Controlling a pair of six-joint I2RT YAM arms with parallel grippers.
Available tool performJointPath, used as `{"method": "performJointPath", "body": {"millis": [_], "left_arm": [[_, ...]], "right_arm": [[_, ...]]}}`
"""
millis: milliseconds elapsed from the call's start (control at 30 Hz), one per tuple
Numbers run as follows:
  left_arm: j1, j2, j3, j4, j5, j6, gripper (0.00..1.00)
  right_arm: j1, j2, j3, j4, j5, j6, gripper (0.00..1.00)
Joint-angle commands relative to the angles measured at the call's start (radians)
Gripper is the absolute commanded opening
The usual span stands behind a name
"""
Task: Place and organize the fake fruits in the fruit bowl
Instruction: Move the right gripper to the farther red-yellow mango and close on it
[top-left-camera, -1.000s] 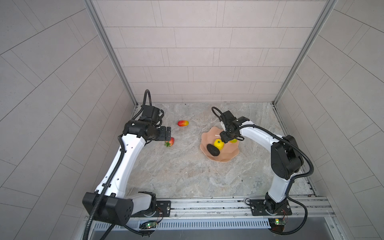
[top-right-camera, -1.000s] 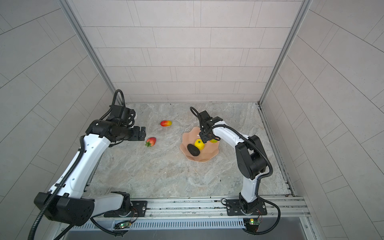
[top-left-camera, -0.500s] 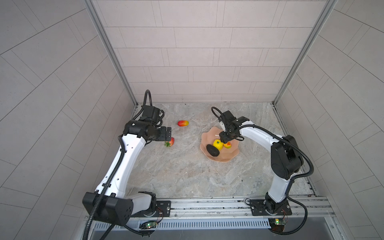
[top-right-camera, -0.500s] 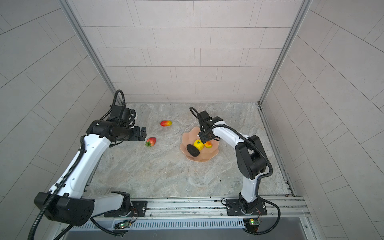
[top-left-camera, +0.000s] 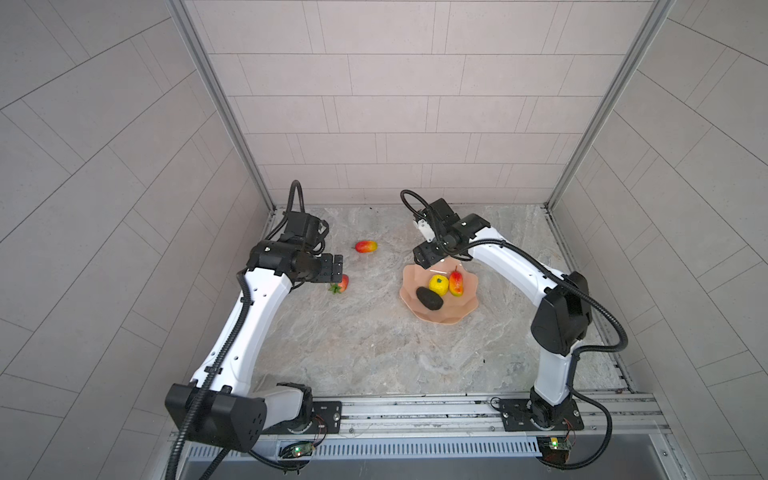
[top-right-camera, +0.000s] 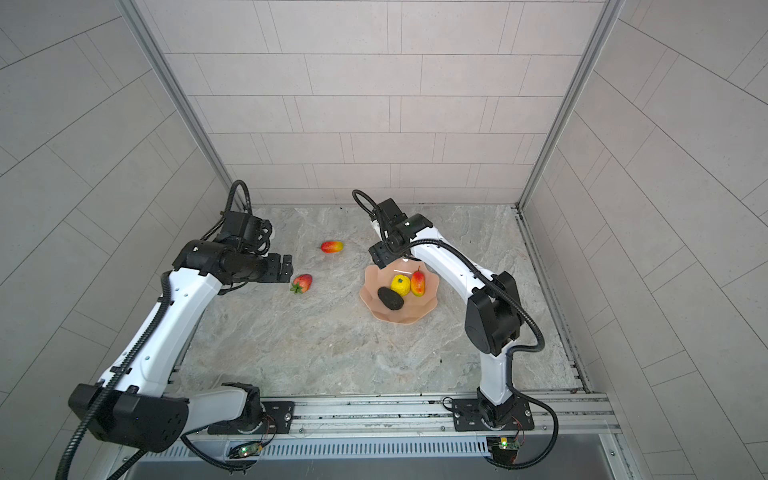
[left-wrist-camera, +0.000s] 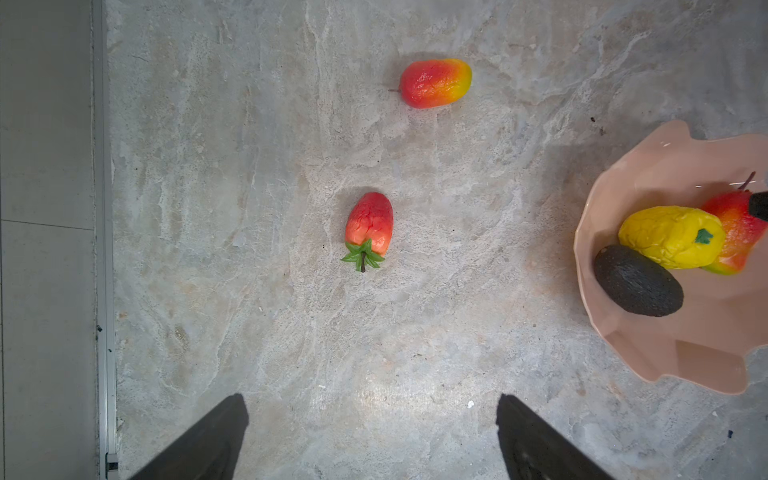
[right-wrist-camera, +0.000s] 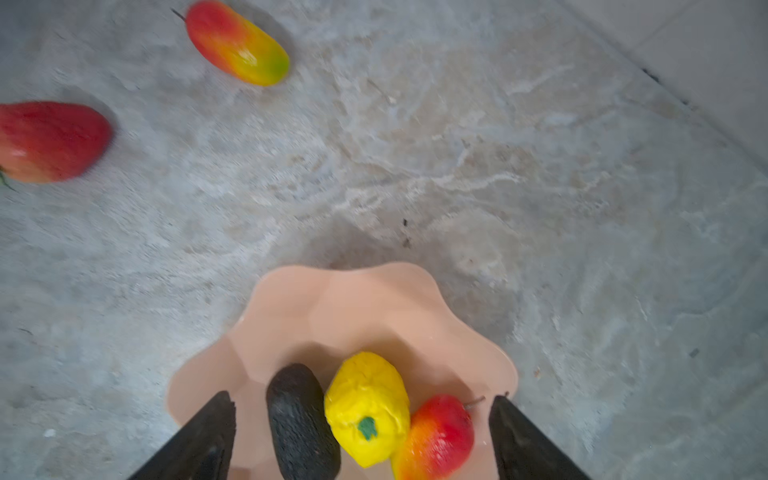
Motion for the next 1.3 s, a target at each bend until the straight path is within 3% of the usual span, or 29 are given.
{"method": "performJointPath", "body": {"millis": [0, 133, 233, 500, 800, 1267], "left_arm": [[-0.006, -0.02, -0.004, -0.006, -0.005, -0.003, 1.0], [-0.005, -0.031, -0.003, -0.017, -0.021, 0.005, 1.0], [-0.006, -0.03, 0.0, -0.023, -0.026, 0.015, 1.0], [-0.005, -0.014, 0.019, -0.032, -0.023, 0.038, 1.0], [-0.006, 0.001, 0.008, -0.02, -0.005, 0.045, 1.0], [-0.005, 0.034, 0.004, -0.017, 0.022, 0.053, 1.0]], "right_arm": [[0.042, 0.144, 0.171, -0.061, -0.049, -0.034, 0.89], [0.08, 0.364, 0.487, -0.119, -0.108, -0.036, 0.9], [0.08, 0.493, 0.631, -0.081, -0.207, 0.005, 0.9], [0.082, 0.65, 0.657, 0.239, -0.228, 0.155, 0.91], [0.082, 0.746, 0.745, 0.377, -0.092, 0.251, 0.96], [0.086, 0.898, 0.849, 0.574, -0.065, 0.48, 1.0]]}}
